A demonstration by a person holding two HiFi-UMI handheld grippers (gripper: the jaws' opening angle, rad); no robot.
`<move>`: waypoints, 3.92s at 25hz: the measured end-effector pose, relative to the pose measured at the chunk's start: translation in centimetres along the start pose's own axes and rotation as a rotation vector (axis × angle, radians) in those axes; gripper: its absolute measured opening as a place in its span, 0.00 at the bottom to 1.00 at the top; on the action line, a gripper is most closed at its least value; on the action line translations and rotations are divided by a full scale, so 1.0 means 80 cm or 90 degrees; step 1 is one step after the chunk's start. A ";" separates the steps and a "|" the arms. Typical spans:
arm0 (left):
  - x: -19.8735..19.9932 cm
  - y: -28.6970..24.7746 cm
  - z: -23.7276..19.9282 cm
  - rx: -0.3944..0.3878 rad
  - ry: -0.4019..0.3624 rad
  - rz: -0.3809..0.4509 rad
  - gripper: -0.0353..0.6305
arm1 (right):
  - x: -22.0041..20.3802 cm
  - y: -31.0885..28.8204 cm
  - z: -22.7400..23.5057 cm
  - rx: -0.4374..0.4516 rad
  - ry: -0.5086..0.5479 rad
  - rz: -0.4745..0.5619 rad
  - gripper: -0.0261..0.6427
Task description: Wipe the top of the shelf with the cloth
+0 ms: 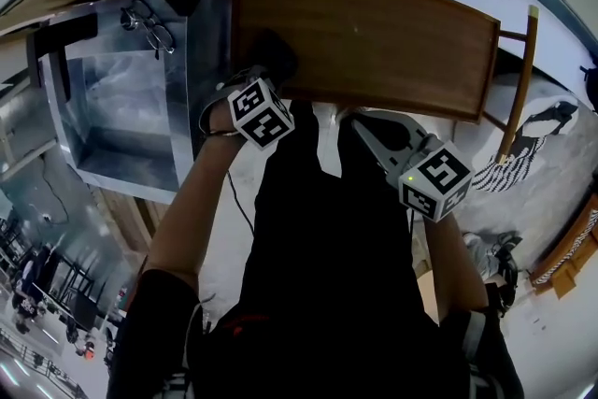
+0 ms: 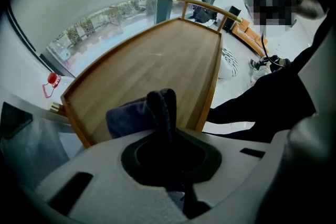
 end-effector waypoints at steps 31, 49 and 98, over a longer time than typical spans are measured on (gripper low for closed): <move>0.198 -0.119 0.085 -0.103 -0.191 -0.068 0.11 | -0.075 0.131 0.115 -0.085 -0.113 0.077 0.05; 0.348 -0.187 0.171 -0.163 -0.324 -0.102 0.11 | -0.135 0.223 0.201 -0.150 -0.202 0.136 0.05; 0.315 0.095 0.126 -0.053 -0.160 0.288 0.11 | 0.010 0.172 0.100 -0.094 -0.036 0.175 0.05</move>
Point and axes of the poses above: the fingertips, and each gripper's own axes: y backward along the fingers, z to its right, x out of its top, the point moved 7 cm from there along y, backward along the fingers, and after that the axes turned 13 degrees about -x, right-handed, at the moved point
